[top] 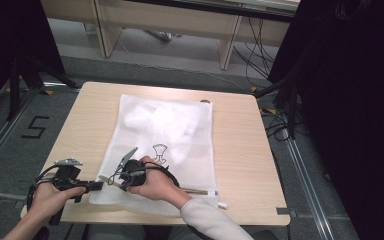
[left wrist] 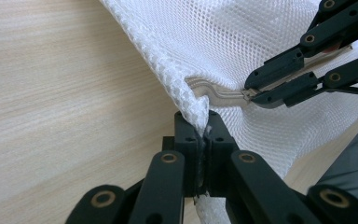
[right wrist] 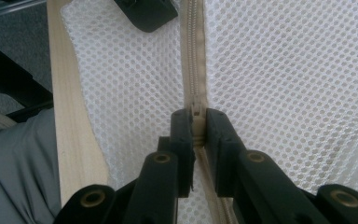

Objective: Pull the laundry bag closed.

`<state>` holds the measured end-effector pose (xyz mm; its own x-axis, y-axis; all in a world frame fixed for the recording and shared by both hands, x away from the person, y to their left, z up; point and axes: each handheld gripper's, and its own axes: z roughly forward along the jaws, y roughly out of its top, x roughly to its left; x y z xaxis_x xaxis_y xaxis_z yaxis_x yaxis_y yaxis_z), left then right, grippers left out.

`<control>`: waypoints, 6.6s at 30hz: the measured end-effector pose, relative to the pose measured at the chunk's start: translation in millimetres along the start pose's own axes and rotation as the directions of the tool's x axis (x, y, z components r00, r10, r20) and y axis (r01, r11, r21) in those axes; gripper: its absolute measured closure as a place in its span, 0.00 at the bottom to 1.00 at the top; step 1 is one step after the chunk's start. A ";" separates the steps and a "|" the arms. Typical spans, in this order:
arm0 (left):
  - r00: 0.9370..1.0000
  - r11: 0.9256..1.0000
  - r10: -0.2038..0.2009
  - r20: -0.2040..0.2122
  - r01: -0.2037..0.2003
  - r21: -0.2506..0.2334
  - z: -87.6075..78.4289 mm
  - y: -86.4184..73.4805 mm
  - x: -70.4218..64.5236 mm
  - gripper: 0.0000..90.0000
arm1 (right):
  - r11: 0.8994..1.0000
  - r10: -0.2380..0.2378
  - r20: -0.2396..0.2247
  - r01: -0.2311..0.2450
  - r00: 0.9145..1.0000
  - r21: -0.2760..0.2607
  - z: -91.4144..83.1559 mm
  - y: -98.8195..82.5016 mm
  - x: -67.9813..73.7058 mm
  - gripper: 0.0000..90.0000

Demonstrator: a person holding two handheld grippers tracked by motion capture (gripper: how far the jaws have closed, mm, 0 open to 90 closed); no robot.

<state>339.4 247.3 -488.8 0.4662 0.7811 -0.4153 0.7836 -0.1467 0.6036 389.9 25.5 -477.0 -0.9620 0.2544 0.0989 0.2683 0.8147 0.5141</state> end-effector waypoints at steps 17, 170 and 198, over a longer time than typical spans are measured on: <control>1.000 1.000 0.007 -0.003 -0.007 0.014 -0.1 0.3 0.6 0.96 | 0.999 0.009 -0.004 -0.009 1.000 -0.032 -5.6 -14.8 -1.0 0.92; 1.000 1.000 -0.010 -0.021 0.010 0.022 1.0 -2.4 2.8 0.96 | 0.999 0.049 0.028 -0.048 0.998 -0.022 -50.5 -61.0 -17.5 0.92; 1.000 1.000 -0.011 -0.022 0.011 0.019 1.1 -2.6 2.8 0.96 | 0.998 0.063 0.035 -0.062 0.997 -0.011 -60.9 -69.4 -20.3 0.92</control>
<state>339.1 249.2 -492.3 0.4485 0.7957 -0.4071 0.7965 -0.1492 0.5860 387.7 -67.9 -462.8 -0.9410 0.3230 0.1010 0.3271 0.7915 0.5163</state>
